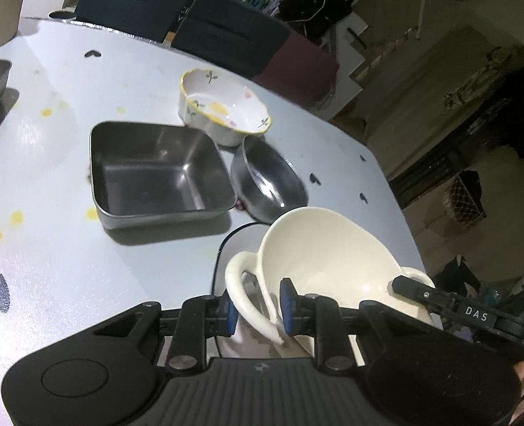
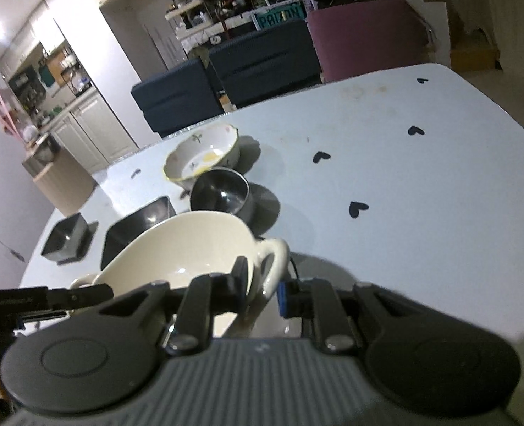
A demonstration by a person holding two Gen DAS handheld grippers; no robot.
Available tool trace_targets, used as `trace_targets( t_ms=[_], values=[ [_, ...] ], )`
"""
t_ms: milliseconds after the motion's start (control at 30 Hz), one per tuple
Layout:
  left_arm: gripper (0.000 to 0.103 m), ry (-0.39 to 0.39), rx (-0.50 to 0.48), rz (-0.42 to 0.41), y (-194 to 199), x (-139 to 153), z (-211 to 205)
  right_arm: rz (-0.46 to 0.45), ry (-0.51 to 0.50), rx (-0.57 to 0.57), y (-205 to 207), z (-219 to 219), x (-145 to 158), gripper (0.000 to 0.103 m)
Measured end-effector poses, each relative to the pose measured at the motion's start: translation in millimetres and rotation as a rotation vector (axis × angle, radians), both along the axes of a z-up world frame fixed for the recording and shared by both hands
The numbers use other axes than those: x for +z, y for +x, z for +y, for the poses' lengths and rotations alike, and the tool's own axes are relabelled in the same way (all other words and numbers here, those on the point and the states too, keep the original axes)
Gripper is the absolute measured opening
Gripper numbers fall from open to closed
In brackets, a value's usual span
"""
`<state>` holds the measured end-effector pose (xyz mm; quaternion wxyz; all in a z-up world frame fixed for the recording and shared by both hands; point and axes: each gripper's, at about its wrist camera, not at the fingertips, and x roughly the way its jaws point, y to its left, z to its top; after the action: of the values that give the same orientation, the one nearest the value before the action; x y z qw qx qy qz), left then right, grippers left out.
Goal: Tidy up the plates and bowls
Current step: 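Lift and carry the cream bowl with both grippers toward the steel trays, then lower the cream bowl onto the table beside the steel trays with both grippers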
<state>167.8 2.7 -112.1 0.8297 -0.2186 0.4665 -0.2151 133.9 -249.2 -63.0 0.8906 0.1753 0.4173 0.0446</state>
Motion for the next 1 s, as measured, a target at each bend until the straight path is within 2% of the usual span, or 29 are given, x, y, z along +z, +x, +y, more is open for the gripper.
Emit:
trace_targets(
  t_ms=[100,400,600,1000],
  values=[
    [0.026,-0.001,0.000,0.025,6.0,-10.2,0.1,0.023,-0.011,-0.001,3.2,3.6,-5.2,0.020],
    [0.028,0.067,-0.029,0.022,14.0,-23.3,-7.0,0.076,-0.051,0.003,-0.4,23.2,-16.7,0.020],
    [0.029,0.106,-0.040,0.059,14.4,-36.5,-11.1,0.096,-0.071,0.015,-5.2,25.3,-17.1,0.020],
    [0.030,0.155,-0.077,0.042,17.0,-37.6,-16.8,0.150,-0.095,0.031,-4.3,28.7,-23.5,0.021]
  ],
)
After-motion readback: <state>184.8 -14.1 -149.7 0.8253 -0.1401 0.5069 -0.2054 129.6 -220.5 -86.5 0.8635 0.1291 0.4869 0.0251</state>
